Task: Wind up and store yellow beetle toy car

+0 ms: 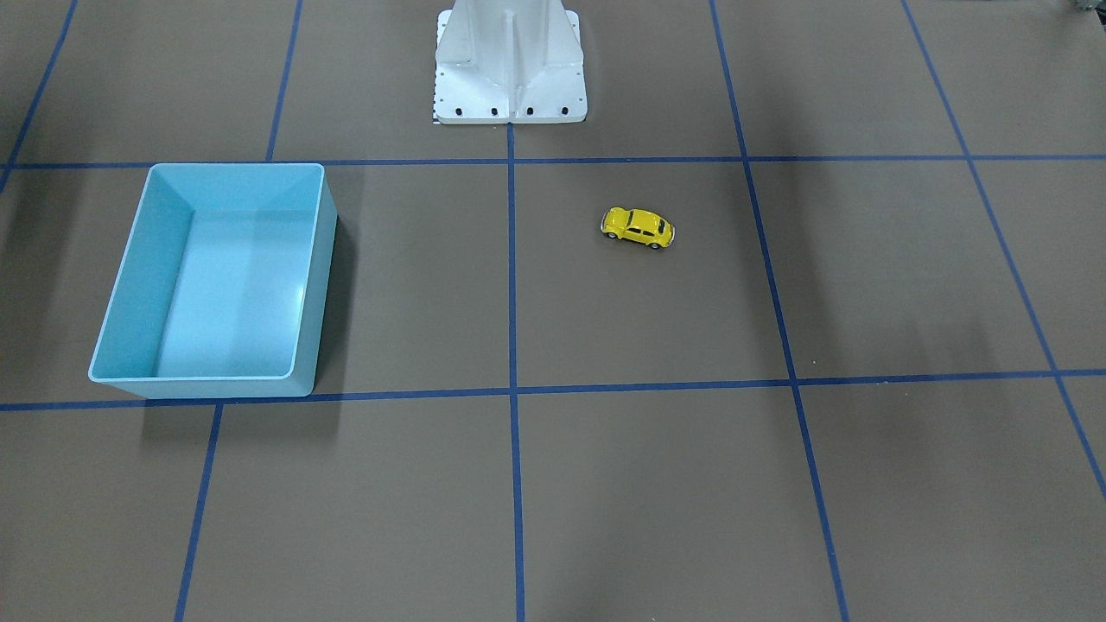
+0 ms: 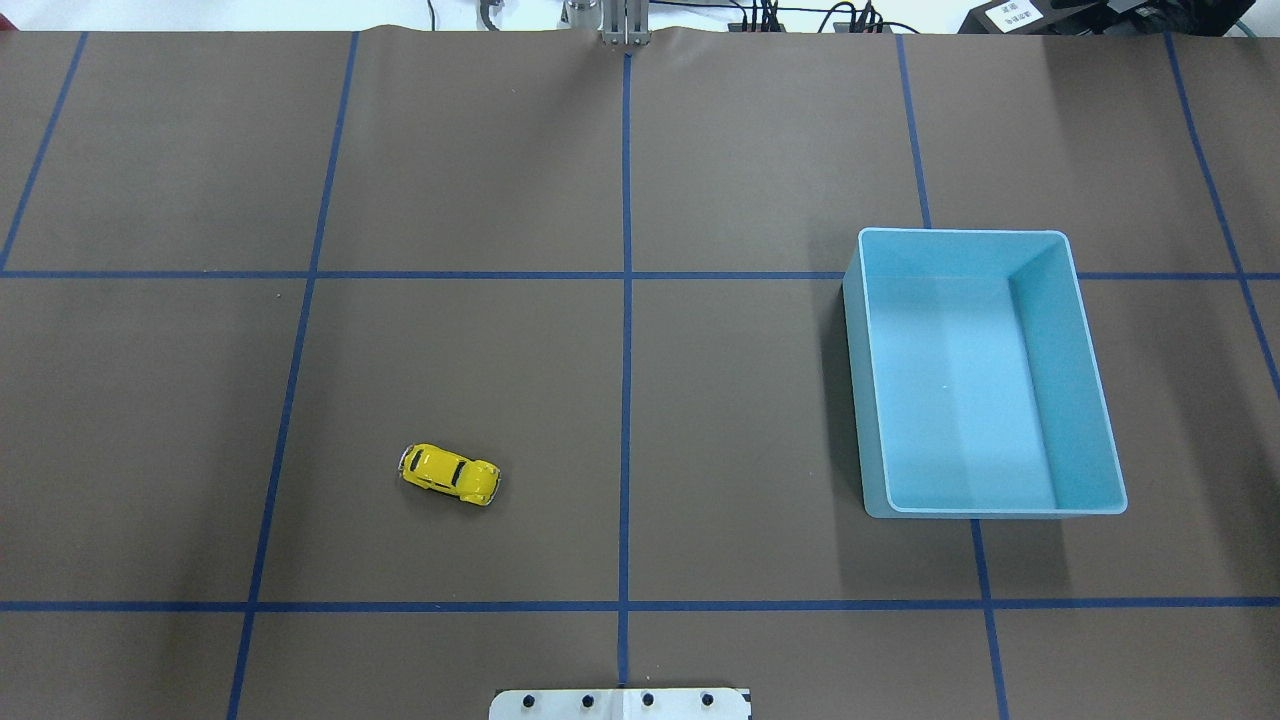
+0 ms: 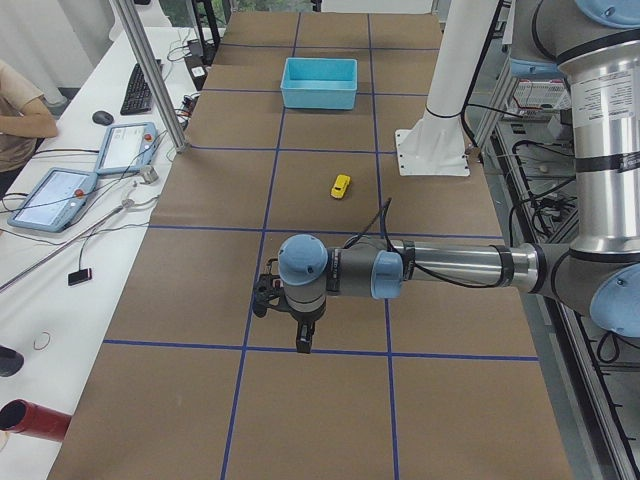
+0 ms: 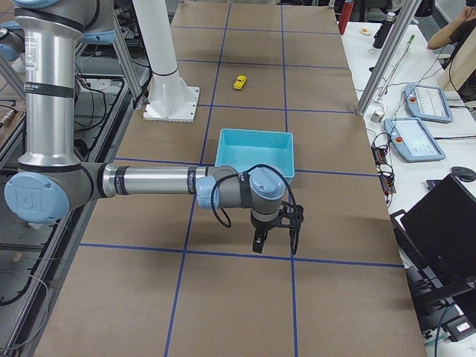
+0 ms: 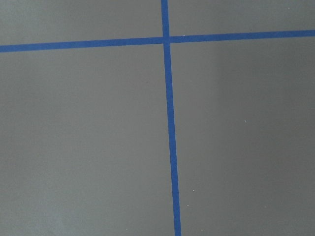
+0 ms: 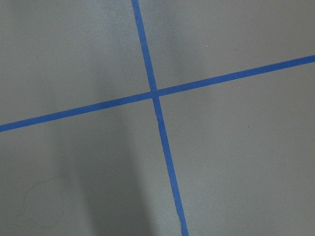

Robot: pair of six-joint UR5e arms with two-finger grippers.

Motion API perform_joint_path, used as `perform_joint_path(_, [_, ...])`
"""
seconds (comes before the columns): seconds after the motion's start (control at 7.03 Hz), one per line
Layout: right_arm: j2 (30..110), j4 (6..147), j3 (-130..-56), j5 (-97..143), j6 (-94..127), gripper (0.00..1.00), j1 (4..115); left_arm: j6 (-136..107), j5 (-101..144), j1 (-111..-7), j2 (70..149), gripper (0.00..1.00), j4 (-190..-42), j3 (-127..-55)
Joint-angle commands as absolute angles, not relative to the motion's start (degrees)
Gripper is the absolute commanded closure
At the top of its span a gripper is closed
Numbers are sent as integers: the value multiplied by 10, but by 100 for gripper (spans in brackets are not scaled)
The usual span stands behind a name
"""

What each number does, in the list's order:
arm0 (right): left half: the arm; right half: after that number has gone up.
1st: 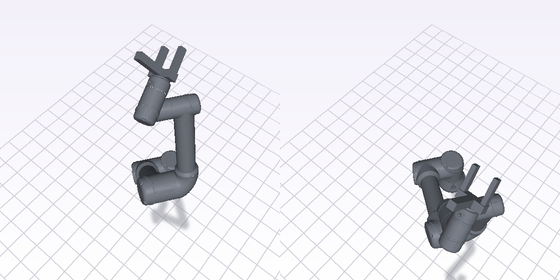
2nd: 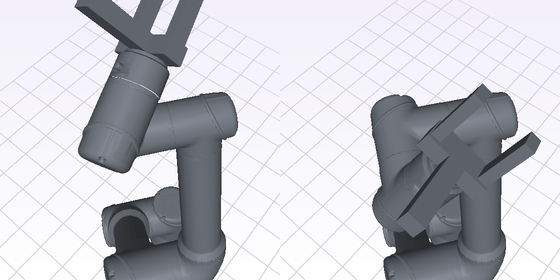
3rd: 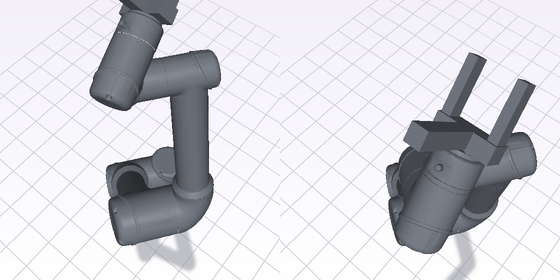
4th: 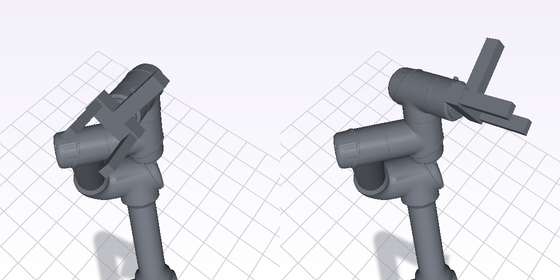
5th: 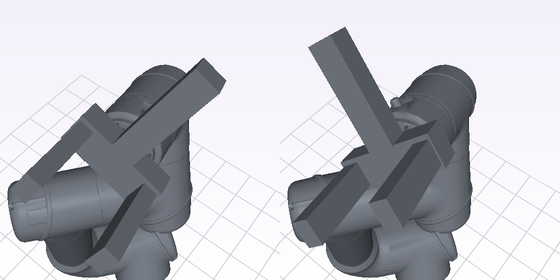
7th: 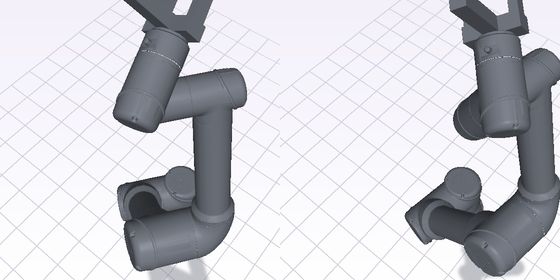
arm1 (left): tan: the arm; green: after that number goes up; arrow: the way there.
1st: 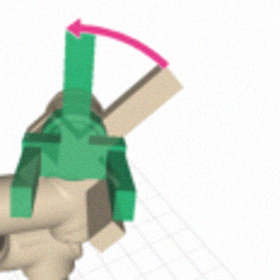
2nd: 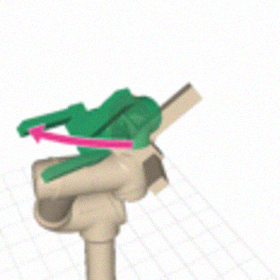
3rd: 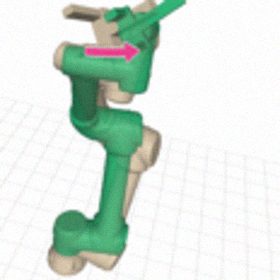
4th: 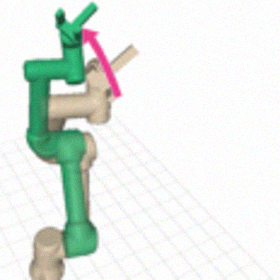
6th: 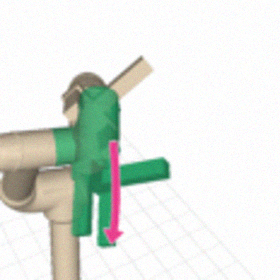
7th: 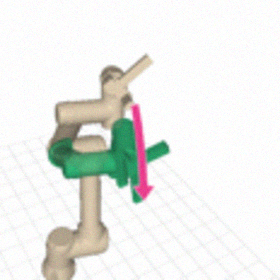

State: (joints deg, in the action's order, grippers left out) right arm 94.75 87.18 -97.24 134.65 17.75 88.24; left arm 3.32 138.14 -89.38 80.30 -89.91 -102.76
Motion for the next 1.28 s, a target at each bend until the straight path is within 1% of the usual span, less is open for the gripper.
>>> perform_joint_path(0.0, [947, 872, -971, 1346, 178, 0, 882, 30, 1382, -851, 836, 0, -896, -1059])
perform_joint_path(0.28, [947, 873, -971, 1346, 178, 0, 882, 27, 1374, -764, 839, 0, -894, -1135])
perform_joint_path(0.43, [947, 873, -971, 1346, 178, 0, 882, 27, 1373, -727, 861, 0, -894, -1151])
perform_joint_path(0.57, [947, 873, -971, 1346, 178, 0, 882, 28, 1369, -691, 902, 0, -894, -1151])
perform_joint_path(0.71, [947, 873, -971, 1346, 178, 0, 882, 28, 1309, -633, 944, 0, -894, -1165])
perform_joint_path(0.85, [947, 873, -971, 1346, 178, 0, 882, 28, 1259, -568, 955, 0, -893, -1185])
perform_joint_path(1.0, [947, 873, -971, 1346, 178, 0, 882, 28, 1254, -518, 982, 0, -895, -1187])
perform_joint_path(1.14, [947, 873, -970, 1346, 178, 0, 882, 27, 1251, -459, 1027, 0, -892, -1187])
